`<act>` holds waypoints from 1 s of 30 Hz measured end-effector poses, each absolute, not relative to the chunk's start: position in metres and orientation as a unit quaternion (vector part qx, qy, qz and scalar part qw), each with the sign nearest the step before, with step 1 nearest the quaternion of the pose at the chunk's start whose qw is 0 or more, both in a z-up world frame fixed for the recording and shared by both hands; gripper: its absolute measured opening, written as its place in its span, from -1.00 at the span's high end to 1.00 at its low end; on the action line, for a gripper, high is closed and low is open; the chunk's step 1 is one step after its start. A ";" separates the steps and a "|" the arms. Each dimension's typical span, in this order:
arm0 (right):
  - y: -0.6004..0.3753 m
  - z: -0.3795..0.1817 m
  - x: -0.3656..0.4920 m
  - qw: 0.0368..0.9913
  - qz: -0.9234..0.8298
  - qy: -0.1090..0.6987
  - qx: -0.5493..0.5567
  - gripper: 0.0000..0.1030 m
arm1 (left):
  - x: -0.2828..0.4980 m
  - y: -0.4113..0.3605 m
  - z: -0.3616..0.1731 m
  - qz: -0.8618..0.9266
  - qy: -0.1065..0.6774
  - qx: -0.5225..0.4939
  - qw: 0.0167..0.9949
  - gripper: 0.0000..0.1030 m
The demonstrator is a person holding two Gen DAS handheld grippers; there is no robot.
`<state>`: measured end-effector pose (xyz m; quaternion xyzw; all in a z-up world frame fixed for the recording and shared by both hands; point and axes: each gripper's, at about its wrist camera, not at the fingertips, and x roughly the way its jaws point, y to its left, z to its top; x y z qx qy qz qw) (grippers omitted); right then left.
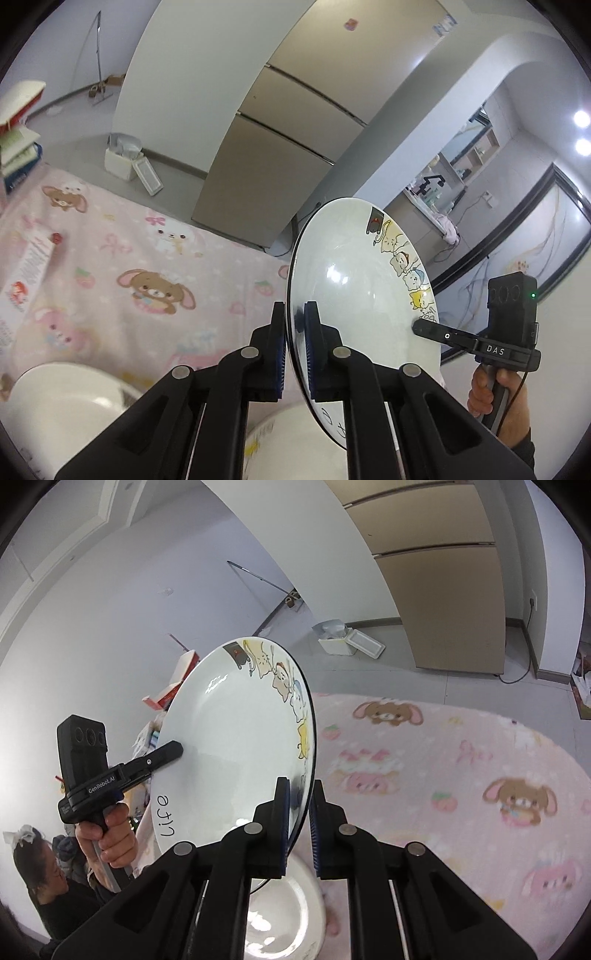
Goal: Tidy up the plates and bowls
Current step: 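Lift the plate with the right tool and carry it toward the other white plate, then lower the held plate onto the white 'Life' plate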
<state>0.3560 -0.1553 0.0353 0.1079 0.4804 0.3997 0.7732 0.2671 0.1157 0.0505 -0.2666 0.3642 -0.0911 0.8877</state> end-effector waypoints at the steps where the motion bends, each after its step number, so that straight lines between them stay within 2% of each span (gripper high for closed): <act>1: -0.155 0.038 0.346 0.776 0.399 0.476 0.108 0.81 | 0.258 0.116 0.053 -0.093 0.366 -0.268 0.886 0.82; 9: -0.139 0.042 0.282 0.795 0.390 0.456 0.087 0.80 | 0.192 0.126 0.053 -0.085 0.362 -0.268 0.889 0.81; 13: -0.130 0.027 0.261 0.794 0.383 0.466 0.073 0.79 | 0.170 0.130 0.042 -0.079 0.364 -0.259 0.891 0.81; 21: -0.128 -0.012 0.245 0.785 0.359 0.498 0.083 0.76 | 0.158 0.129 0.009 -0.096 0.387 -0.243 0.884 0.81; 30: -0.109 -0.028 0.235 0.793 0.327 0.514 0.012 0.64 | 0.160 0.129 -0.013 -0.091 0.412 -0.231 0.876 0.81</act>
